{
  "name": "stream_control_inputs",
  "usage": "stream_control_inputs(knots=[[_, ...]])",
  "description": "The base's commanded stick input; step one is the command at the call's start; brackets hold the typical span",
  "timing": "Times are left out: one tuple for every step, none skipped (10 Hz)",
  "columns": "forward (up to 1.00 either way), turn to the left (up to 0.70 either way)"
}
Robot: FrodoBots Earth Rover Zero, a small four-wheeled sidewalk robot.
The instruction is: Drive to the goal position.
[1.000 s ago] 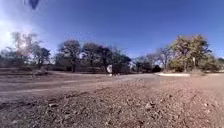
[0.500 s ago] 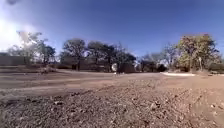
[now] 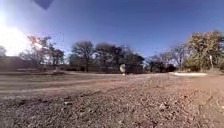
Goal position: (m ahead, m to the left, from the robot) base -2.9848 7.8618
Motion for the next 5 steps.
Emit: stream_control_inputs(knots=[[0.0, 0.7], [0.0, 0.7], [0.0, 0.7], [0.0, 0.41], [0.0, 0.12]])
